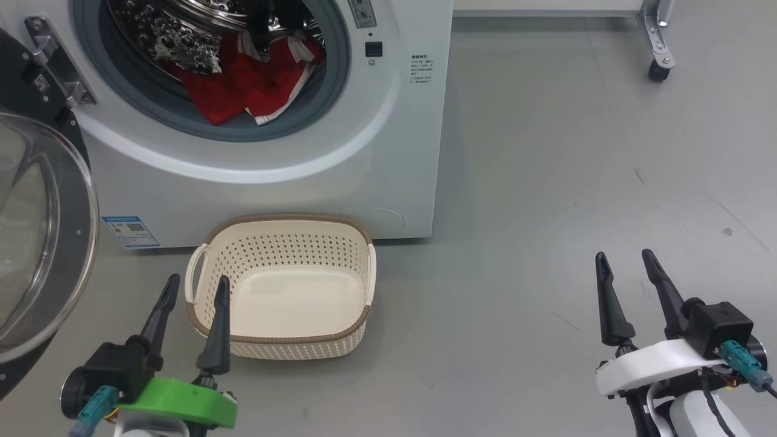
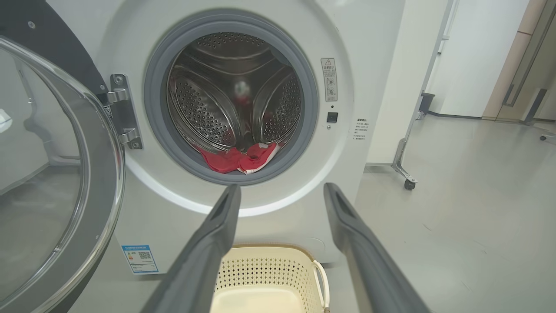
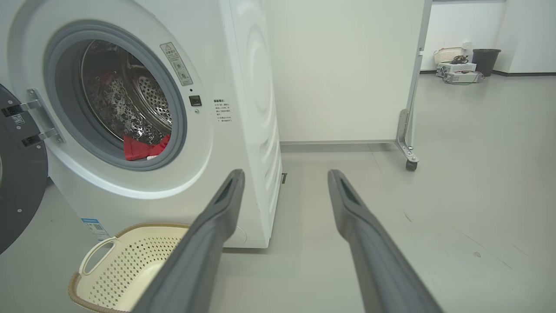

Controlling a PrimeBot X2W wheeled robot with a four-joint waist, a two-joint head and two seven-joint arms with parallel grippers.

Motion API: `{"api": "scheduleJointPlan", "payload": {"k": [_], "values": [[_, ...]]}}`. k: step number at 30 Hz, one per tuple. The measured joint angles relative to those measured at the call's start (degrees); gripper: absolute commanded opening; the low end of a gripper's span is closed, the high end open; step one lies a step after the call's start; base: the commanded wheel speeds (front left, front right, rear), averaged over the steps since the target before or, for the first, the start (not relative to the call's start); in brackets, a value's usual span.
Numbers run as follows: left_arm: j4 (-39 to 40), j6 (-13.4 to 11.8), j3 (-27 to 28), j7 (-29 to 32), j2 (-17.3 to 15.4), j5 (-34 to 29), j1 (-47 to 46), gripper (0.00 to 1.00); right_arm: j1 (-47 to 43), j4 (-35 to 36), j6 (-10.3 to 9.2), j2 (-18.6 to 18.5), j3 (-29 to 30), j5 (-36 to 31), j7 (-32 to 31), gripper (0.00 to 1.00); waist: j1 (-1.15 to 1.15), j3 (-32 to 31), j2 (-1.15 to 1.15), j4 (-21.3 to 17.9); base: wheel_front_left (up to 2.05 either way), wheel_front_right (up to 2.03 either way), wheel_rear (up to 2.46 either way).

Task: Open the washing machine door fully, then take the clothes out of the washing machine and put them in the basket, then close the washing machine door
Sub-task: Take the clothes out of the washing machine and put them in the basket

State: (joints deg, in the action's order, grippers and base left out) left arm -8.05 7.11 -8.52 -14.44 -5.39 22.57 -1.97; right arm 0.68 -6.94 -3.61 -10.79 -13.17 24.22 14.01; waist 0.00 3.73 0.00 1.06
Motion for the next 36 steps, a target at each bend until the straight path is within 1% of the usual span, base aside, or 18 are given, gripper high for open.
{"api": "scheduleJointPlan", "payload": {"k": [16, 26, 29, 36], "values": [[1.9, 0.0, -0.7, 0.0, -0.3, 1.0, 0.2, 1.0, 0.0, -0.2, 0.01, 0.5, 0.1, 0.0, 0.0, 1.0, 0.0, 0.1, 0.0, 0.3, 0.08, -0.17, 0.09], [2.2, 0.0, -0.6, 0.0, -0.5, 1.1, 0.3, 1.0, 0.0, -0.3, 0.04, 0.6, 0.3, -0.1, 0.0, 1.0, 0.0, 0.1, 0.0, 0.5, 0.48, -0.77, 0.3], [2.4, 0.0, -0.6, 0.0, -0.6, 1.1, 0.4, 1.0, 0.0, -0.4, 0.52, 0.6, 0.4, -0.1, 0.0, 1.0, 0.0, 0.1, 0.0, 0.6, 0.77, -1.01, 0.25], [3.0, 0.0, -0.3, 0.0, -0.7, 1.0, 0.7, 1.0, 0.0, -0.4, 0.53, 0.6, 0.4, -0.2, 0.4, 1.0, 0.0, 0.2, 0.0, 0.9, 0.98, -1.03, 0.05]]}}
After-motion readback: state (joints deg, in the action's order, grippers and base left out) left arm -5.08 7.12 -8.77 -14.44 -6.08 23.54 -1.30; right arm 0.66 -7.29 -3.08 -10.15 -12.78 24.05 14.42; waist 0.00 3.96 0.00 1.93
